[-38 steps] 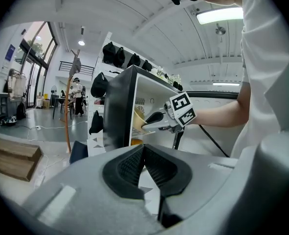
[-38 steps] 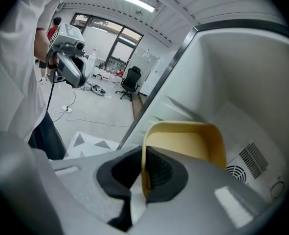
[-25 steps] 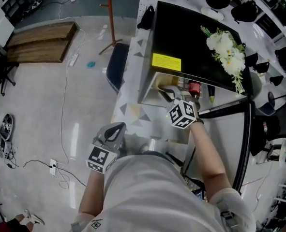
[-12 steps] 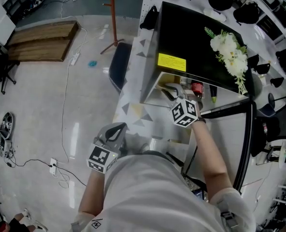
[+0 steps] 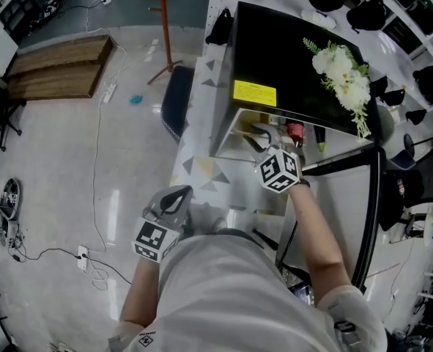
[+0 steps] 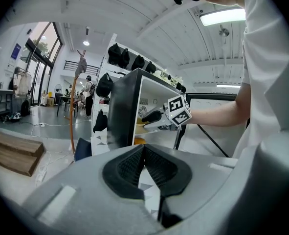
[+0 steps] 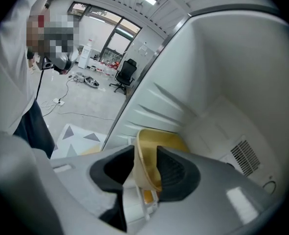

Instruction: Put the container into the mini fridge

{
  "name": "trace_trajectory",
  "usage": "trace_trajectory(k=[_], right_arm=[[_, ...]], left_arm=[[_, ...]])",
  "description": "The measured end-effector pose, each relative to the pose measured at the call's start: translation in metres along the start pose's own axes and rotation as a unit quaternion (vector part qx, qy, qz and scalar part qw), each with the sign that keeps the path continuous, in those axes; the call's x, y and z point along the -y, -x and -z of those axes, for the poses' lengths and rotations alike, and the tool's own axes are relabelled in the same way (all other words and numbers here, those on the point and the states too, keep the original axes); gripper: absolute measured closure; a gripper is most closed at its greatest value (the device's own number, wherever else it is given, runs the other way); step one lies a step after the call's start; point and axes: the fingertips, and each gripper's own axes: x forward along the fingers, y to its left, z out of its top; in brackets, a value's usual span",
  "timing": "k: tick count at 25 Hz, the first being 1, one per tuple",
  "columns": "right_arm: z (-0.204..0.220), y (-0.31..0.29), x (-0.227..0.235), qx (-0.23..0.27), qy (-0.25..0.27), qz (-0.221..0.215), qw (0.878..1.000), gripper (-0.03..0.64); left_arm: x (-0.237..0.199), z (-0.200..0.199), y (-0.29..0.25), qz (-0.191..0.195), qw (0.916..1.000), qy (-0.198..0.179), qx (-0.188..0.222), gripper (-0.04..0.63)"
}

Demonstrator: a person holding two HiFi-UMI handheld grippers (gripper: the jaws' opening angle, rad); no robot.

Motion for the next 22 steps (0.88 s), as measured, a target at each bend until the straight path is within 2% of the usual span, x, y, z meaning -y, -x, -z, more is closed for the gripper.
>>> trace_trajectory(k=[6, 10, 15, 22], right_arm=[[-0.004, 0.023, 0.005, 0.02, -0.052, 0.035, 0.998, 0.483], [-0.009, 0.048, 0.014, 0.049, -0.112, 0.076, 0.99, 0.503], [-0.015, 0.091, 0.011, 0.095, -0.18, 0.116, 0.972, 0.523], [-0.005, 0.144, -0.003, 0.132, -0.279, 0.158, 0.938, 0.575]], left_arm=[[0.007, -0.006, -0.013, 0.032, 0.9994, -0.012, -0.001, 0.588], [0.013, -0.009, -0.026, 0.056, 0.9983, -0.018, -0.004, 0.588], [0.027, -0.012, -0.046, 0.101, 0.9943, -0.033, -0.01, 0.588], [0.058, -0.018, -0.072, 0.165, 0.9848, -0.053, -0.015, 0.588]])
